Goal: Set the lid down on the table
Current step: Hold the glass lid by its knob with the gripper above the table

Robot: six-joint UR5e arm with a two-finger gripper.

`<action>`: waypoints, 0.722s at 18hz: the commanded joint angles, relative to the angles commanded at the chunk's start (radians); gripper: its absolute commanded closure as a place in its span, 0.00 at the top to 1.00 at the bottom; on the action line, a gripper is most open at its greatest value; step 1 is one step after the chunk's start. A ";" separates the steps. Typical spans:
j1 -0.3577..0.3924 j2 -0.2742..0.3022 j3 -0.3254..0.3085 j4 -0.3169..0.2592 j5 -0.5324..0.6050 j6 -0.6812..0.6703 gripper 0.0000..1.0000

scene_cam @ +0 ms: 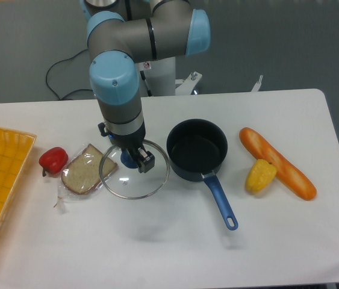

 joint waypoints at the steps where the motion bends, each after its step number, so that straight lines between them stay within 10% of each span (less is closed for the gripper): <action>1: 0.000 -0.002 0.000 0.000 0.000 0.000 0.60; 13: -0.002 -0.011 0.003 0.002 0.002 -0.040 0.60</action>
